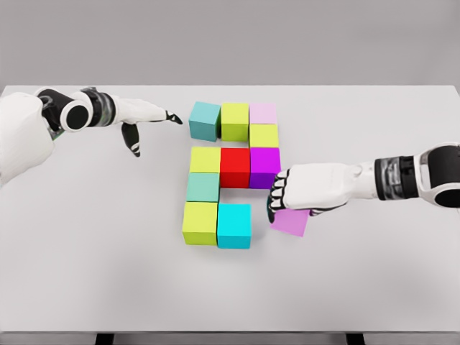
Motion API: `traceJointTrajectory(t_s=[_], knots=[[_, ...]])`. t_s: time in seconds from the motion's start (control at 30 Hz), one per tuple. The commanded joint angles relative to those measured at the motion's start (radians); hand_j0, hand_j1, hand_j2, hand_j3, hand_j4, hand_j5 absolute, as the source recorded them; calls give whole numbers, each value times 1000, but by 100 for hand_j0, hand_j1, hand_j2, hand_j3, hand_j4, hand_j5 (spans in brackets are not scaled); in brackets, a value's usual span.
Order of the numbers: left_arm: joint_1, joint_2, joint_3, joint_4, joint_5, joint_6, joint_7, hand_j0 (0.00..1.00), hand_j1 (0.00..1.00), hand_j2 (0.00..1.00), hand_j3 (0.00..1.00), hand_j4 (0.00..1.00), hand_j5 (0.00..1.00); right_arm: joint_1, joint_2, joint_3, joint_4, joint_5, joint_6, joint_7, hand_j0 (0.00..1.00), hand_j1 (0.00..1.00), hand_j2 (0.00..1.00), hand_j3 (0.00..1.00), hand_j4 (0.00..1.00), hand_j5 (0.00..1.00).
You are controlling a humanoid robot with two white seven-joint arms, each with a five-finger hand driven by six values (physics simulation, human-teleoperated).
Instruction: Assemble the squares on the desktop into the number 2
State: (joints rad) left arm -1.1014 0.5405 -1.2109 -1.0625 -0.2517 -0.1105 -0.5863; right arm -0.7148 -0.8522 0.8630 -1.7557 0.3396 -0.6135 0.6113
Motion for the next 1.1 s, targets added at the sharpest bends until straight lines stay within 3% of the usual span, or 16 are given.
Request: traceJointTrajectory(t_s=[0.0, 0.23, 0.33, 0.4, 0.53, 0.63, 0.83, 0.9, 0.97, 1.07], knots=[[-2, -14, 1, 9, -4, 0, 0, 100, 100, 100, 100, 100, 100, 2, 12, 7, -1, -5, 3, 0, 62, 62, 62, 62, 62, 62], [-2, -27, 1, 9, -3, -1, 0, 100, 100, 100, 100, 100, 100, 0, 21, 28, -1, -4, 3, 0, 69, 69, 69, 69, 69, 69], [-2, -27, 1, 6, -3, -1, 0, 100, 100, 100, 100, 100, 100, 2, 16, 25, -1, -4, 3, 0, 76, 76, 76, 76, 76, 76], [0, -34, 1, 6, -3, -1, 0, 100, 100, 100, 100, 100, 100, 2, 13, 24, -1, -2, 3, 0, 92, 92, 92, 92, 92, 92], [-2, -36, 1, 3, -3, -1, 0, 100, 100, 100, 100, 100, 100, 3, -1, 11, -1, -1, 3, 0, 99, 99, 99, 99, 99, 99], [-2, -36, 1, 3, -3, -1, -1, 100, 100, 100, 100, 100, 100, 5, -31, -51, 1, -2, 3, 0, 100, 100, 100, 100, 100, 100], [0, -47, 1, 1, -1, -1, 0, 100, 100, 100, 100, 100, 100, 6, -31, -111, 16, -17, 3, 0, 100, 100, 100, 100, 100, 100], [0, -48, 1, 1, -1, -1, 0, 100, 100, 100, 100, 100, 100, 18, -36, -160, 51, -59, 3, 0, 100, 100, 100, 100, 100, 100], [0, -47, 1, 3, -1, -1, -1, 100, 100, 100, 100, 100, 100, 20, -62, -173, 65, -59, 3, 0, 100, 100, 100, 100, 100, 100], [0, -36, 5, 7, 2, 0, 0, 100, 100, 100, 100, 100, 100, 29, -163, -170, 67, -59, 3, 0, 100, 100, 100, 100, 100, 100]])
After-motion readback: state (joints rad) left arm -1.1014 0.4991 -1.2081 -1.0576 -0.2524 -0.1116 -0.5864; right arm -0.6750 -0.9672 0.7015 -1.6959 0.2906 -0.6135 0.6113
